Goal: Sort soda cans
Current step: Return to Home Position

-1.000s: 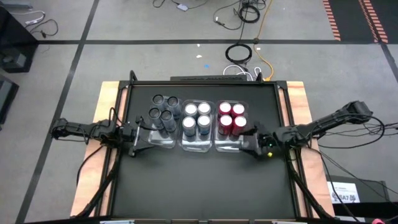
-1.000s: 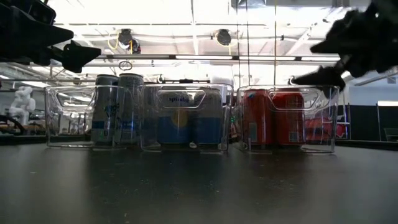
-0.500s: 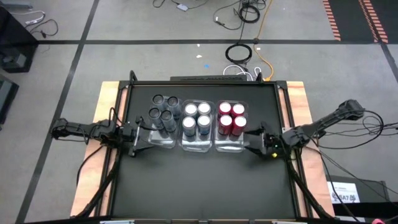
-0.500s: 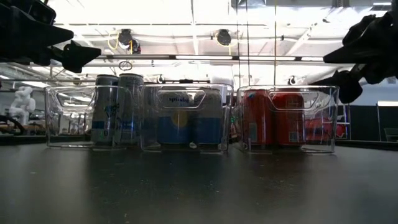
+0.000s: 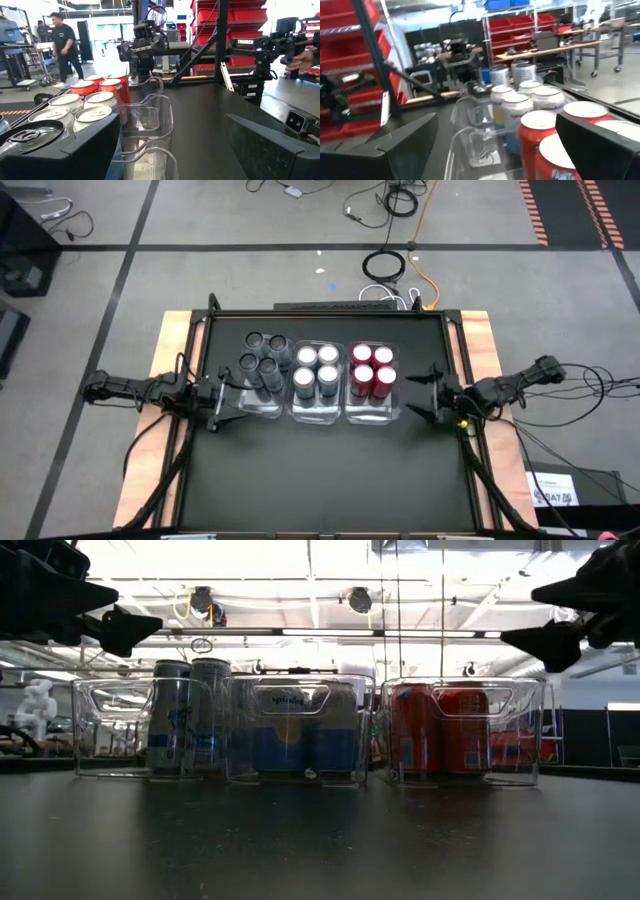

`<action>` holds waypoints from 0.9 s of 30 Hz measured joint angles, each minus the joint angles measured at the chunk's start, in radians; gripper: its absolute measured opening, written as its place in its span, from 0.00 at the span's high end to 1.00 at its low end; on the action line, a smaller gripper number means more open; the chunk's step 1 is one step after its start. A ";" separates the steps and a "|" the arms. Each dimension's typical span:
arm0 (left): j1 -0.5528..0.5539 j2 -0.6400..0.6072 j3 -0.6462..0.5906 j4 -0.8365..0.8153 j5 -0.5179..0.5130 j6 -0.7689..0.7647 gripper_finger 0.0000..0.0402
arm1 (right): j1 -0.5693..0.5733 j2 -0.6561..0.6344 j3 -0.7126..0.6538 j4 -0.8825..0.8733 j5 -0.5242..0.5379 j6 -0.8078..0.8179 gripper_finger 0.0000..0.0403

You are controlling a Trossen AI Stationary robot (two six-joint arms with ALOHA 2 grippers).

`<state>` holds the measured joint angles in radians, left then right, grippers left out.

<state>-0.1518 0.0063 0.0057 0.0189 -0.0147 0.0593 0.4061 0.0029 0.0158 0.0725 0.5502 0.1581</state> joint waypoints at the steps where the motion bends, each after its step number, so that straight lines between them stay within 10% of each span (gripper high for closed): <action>1: 0.000 0.000 0.000 0.000 0.000 0.000 0.09 | 0.001 0.008 0.000 0.002 -0.010 -0.009 0.02; 27: 0.000 0.003 0.000 0.000 0.000 0.000 0.09 | 0.001 0.053 0.000 0.004 -0.058 -0.036 0.02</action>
<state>-0.1519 0.0097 0.0057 0.0193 -0.0147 0.0593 0.4076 0.0563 0.0154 0.0765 0.4919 0.1223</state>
